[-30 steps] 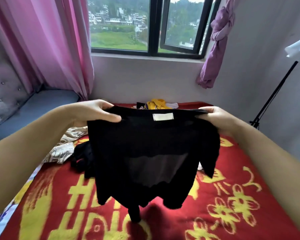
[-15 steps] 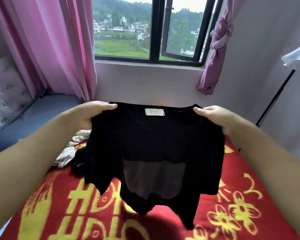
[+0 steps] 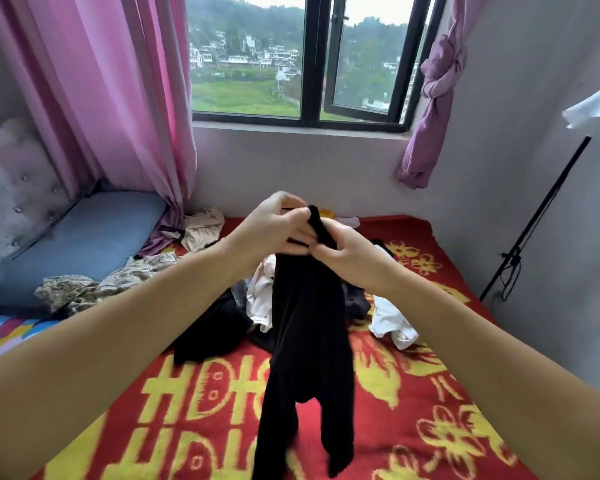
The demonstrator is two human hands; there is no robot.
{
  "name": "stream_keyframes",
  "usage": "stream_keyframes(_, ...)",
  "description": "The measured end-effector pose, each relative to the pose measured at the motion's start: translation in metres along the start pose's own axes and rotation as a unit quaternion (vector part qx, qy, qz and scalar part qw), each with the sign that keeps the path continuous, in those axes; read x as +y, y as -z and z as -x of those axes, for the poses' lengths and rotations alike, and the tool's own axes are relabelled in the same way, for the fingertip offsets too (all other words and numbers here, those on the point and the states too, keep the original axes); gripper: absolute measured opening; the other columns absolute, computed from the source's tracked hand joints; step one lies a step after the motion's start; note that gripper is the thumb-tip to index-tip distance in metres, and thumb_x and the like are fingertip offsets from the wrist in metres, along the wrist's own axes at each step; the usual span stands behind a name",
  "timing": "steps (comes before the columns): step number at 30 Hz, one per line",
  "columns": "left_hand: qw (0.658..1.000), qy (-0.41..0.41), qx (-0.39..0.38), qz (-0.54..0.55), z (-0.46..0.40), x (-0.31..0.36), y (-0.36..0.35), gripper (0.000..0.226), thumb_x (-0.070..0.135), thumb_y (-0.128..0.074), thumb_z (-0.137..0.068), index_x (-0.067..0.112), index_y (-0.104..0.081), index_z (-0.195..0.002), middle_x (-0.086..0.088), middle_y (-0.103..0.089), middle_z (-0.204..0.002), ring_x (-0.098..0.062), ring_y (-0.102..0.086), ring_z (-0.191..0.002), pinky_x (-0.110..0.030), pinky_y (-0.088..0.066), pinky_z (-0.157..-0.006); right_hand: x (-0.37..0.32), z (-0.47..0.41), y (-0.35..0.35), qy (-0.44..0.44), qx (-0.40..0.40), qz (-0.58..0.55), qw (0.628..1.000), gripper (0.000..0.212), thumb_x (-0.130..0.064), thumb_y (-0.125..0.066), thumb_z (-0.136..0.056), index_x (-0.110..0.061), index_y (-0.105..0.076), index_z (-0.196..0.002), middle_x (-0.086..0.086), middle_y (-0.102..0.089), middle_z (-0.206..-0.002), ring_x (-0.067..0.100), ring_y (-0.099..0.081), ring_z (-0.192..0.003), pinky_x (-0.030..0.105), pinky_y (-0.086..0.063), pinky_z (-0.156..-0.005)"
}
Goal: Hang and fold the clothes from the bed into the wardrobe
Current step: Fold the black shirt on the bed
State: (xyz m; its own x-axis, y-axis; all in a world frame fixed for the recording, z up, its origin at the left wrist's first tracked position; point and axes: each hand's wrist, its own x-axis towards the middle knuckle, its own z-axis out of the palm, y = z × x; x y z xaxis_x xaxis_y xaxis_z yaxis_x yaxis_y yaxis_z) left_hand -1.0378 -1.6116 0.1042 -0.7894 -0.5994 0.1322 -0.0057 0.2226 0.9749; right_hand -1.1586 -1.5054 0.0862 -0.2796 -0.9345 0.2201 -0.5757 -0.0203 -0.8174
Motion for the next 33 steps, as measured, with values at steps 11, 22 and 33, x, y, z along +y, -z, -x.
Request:
stream_keyframes(11,0.975,-0.134,-0.054,-0.167,0.000,0.008,0.016,0.016,0.024,-0.058,-0.094,0.030,-0.070,-0.086,0.018,-0.067,-0.071,0.005,-0.059,-0.068,-0.015,-0.049,-0.068,-0.016,0.012,0.024,0.065,0.011,-0.154,0.986,0.018,-0.014,-0.054,-0.095,-0.029,-0.057,-0.104,-0.001,-0.064,-0.084,0.016,-0.060,-0.075,0.029,-0.051,-0.066)
stream_keyframes(22,0.980,0.022,-0.157,-0.120,-0.002,0.060,0.037,0.023,0.031,-0.069,-0.084,0.020,-0.075,-0.065,0.003,-0.069,-0.062,-0.009,-0.066,-0.053,-0.017,-0.049,-0.047,0.050,0.057,0.015,-0.060,-0.040,-0.112,0.991,0.009,-0.016,-0.061,-0.093,-0.023,-0.068,-0.093,-0.018,-0.071,-0.084,-0.001,-0.067,-0.082,0.011,-0.050,-0.068)
stream_keyframes(33,0.957,0.071,-0.250,-0.131,0.002,0.066,0.039,0.033,0.034,-0.063,-0.078,0.024,-0.066,-0.046,0.011,-0.055,-0.044,-0.002,-0.054,-0.038,-0.013,-0.041,-0.039,0.048,0.056,-0.049,-0.106,-0.206,-0.107,0.967,0.014,-0.039,-0.053,-0.097,-0.040,-0.062,-0.106,-0.018,-0.067,-0.112,-0.001,-0.061,-0.106,0.013,-0.046,-0.086)
